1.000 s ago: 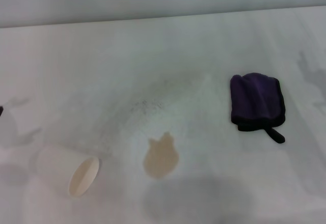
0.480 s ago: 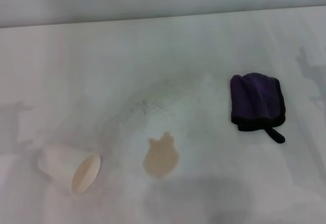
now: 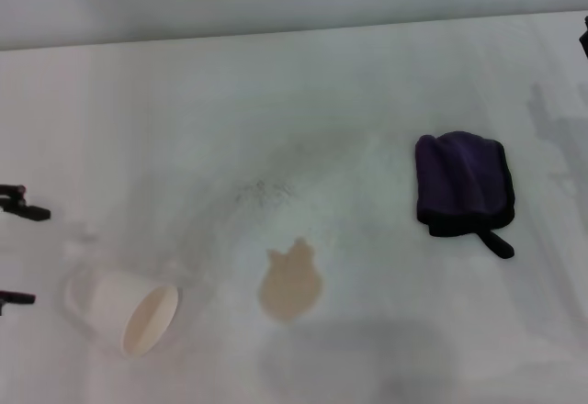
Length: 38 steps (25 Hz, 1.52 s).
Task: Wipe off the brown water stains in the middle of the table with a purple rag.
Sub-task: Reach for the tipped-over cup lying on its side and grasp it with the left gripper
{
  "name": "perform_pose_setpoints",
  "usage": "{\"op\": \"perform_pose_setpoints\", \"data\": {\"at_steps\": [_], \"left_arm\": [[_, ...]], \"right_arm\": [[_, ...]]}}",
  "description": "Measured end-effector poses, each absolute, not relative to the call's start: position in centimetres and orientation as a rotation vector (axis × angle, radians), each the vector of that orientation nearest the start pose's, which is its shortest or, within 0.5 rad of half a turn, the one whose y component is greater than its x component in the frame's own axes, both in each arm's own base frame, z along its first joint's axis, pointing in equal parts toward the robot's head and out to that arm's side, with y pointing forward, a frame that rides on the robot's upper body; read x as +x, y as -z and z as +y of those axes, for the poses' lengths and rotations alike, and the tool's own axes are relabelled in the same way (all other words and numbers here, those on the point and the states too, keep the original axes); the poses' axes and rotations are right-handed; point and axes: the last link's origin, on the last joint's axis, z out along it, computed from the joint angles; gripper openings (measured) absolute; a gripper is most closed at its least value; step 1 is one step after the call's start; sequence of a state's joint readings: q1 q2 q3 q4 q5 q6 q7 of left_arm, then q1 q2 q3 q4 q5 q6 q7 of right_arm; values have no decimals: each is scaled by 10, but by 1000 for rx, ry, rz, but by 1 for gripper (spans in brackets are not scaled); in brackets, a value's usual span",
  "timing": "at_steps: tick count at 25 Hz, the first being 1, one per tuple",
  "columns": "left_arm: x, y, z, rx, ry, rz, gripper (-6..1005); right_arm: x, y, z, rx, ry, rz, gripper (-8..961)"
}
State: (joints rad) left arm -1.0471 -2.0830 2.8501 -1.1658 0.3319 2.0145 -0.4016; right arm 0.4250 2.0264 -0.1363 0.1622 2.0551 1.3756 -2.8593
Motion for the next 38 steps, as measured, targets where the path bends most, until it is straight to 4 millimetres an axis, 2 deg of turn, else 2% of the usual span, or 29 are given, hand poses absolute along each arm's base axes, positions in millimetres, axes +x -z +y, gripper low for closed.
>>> {"op": "perform_pose_setpoints", "data": {"at_steps": [3,16,17,30,38], "left_arm": [[-261,-89,321,-3040,-225,479,885],[-278,-46,328,-3112,-226,543,885],[-280,-37,329,-3127,-216,552,885],[-283,1,333,-3170,-218,562,883],[-274,11,338,-3182,-187,575,882]], "right_arm": [[361,-25,302,-1324,-826,659,740],[359,-21,295,-1337,-842,658,740],[359,-21,294,-1339,-841,657,740],[369,-20,280,-1336,-814,674,740],[374,-24,278,-1333,-796,671,739]]}}
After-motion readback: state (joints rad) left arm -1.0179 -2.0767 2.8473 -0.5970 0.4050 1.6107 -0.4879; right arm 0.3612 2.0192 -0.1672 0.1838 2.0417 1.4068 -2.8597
